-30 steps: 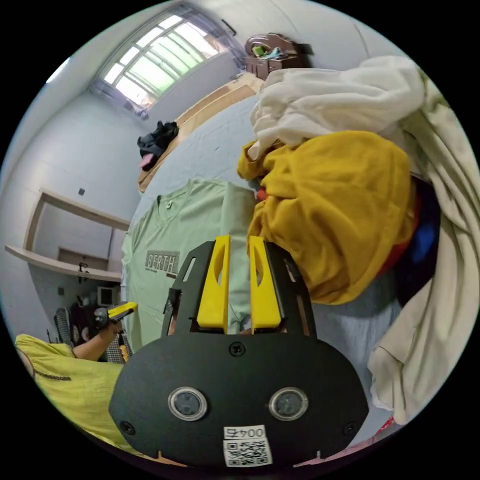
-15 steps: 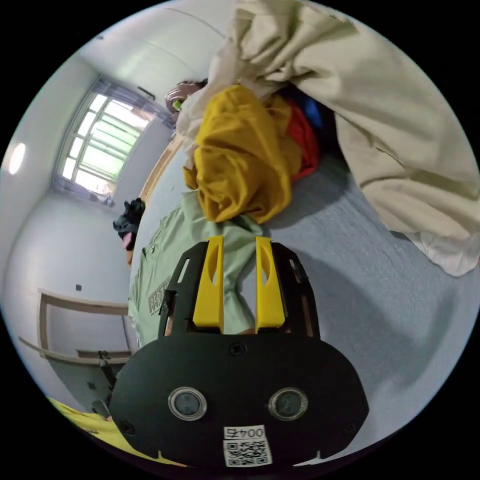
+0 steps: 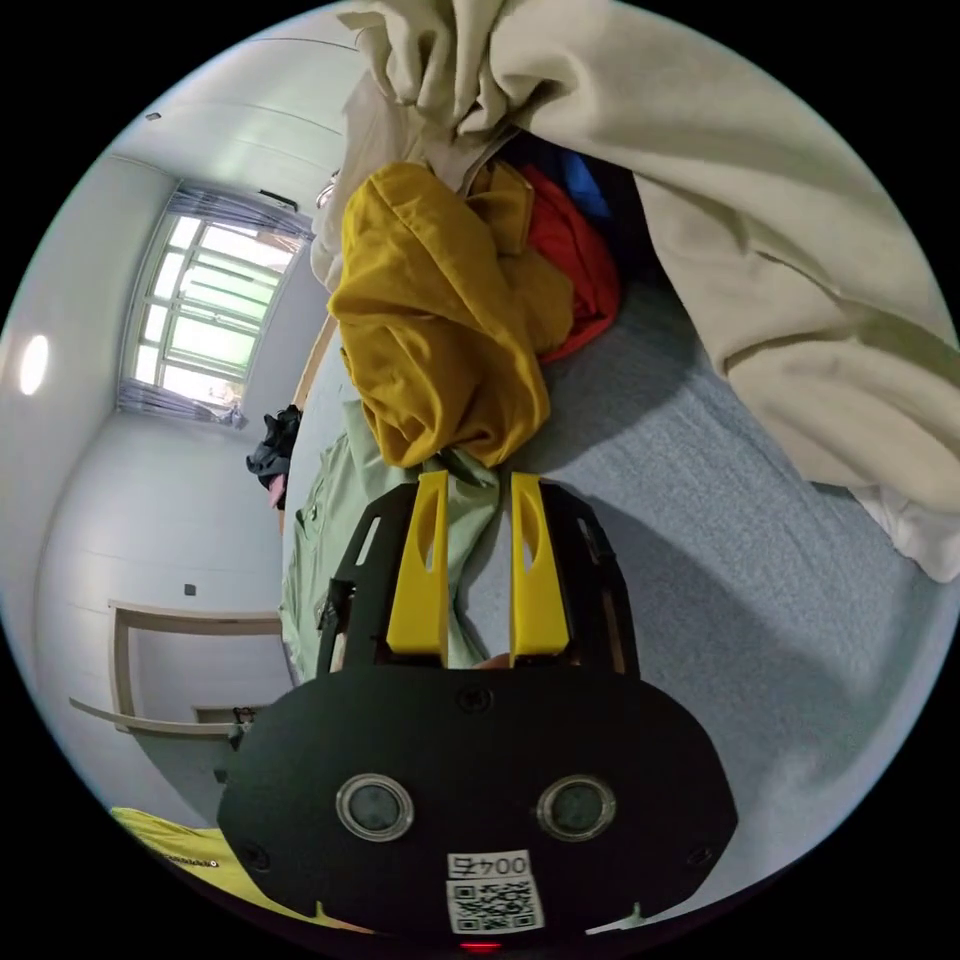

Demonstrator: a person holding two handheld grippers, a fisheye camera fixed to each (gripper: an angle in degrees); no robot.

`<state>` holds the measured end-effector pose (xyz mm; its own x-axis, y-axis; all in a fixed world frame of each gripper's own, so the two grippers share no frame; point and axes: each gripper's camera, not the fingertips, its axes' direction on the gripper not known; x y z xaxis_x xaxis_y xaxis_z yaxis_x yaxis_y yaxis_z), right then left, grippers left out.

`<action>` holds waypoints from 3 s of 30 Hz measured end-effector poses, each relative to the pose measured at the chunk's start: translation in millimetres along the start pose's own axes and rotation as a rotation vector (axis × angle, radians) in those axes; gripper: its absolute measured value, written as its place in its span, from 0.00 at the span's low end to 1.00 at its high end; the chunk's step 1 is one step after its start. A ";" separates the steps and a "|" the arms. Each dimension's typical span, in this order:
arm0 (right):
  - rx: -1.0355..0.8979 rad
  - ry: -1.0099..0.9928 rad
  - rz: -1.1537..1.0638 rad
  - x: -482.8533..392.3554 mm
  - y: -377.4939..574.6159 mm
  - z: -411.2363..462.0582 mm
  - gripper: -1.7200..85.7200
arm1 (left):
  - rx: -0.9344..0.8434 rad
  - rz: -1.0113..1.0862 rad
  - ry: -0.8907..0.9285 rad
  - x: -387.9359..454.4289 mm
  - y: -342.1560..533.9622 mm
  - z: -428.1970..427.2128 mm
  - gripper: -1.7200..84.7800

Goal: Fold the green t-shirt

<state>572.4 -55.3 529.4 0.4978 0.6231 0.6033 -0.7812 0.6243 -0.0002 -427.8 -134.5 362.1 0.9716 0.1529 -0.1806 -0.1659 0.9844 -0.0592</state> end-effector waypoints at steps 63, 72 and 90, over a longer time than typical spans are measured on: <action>-0.448 0.747 -0.262 -338.9 485.1 189.0 0.20 | -0.077 0.279 0.065 -212.3 75.0 -108.1 0.02; -0.536 0.781 -0.177 -340.4 480.1 193.9 0.16 | -0.141 0.353 0.038 -205.3 1.5 -99.5 0.02; -0.482 0.754 -0.016 -323.0 474.1 176.8 0.15 | -0.208 0.832 0.046 -113.9 -232.4 -4.0 0.02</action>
<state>-25.4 -44.0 475.4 0.7551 0.6510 -0.0781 -0.6137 0.6597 -0.4339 -500.6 -381.1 392.5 0.5127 0.8101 -0.2843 -0.8536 0.5165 -0.0676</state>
